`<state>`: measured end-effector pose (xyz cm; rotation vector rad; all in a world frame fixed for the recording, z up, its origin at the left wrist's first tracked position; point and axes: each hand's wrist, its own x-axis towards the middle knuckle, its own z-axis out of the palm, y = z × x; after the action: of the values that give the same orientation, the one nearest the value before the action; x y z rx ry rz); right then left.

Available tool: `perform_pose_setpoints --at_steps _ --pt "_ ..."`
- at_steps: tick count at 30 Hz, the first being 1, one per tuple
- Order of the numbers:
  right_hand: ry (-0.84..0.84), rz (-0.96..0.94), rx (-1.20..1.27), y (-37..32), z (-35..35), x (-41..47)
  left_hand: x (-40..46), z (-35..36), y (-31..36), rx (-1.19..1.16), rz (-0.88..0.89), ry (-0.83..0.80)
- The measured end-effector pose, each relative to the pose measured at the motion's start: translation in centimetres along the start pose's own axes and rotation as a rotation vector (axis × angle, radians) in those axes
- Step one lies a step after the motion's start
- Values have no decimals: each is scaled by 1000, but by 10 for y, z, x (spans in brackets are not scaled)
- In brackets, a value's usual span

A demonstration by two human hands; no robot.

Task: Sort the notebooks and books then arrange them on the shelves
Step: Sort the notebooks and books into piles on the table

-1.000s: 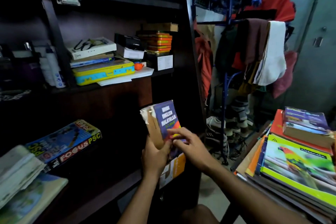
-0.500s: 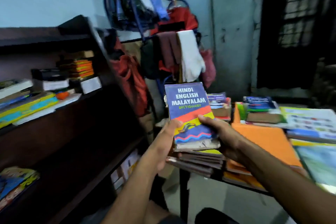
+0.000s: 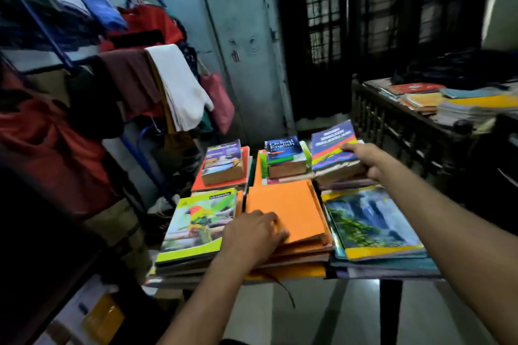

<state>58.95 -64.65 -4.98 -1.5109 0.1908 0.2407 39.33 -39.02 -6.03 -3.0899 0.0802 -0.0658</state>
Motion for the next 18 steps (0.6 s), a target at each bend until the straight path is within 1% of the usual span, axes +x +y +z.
perform_pose_setpoints --at_steps 3,6,8,10,12,13,14,15,16,18 --pt "131 7 -55 8 -23 30 7 -7 2 12 -5 -68" --pt "167 28 -49 19 -35 56 11 -9 5 43 -8 -112" --pt "196 1 -102 24 -39 75 12 -11 9 61 -6 -116" --pt "230 -63 -237 19 -38 84 15 -11 11 83 -5 -115" --pt "281 -105 -502 11 -33 76 17 -10 10 87 -12 -113" --pt "334 -116 -647 6 -28 70 18 -9 8 85 -14 -115" --pt "396 -131 -780 4 -22 65 18 -8 4 46 -20 -127" --pt "435 -178 -820 0 -10 53 19 -7 -2 -54 -36 -138" --pt "422 -262 -800 -3 5 45 18 -7 -9 -193 -62 -138" --pt "278 -453 -733 -6 44 24 13 -8 -26 -452 -105 -65"
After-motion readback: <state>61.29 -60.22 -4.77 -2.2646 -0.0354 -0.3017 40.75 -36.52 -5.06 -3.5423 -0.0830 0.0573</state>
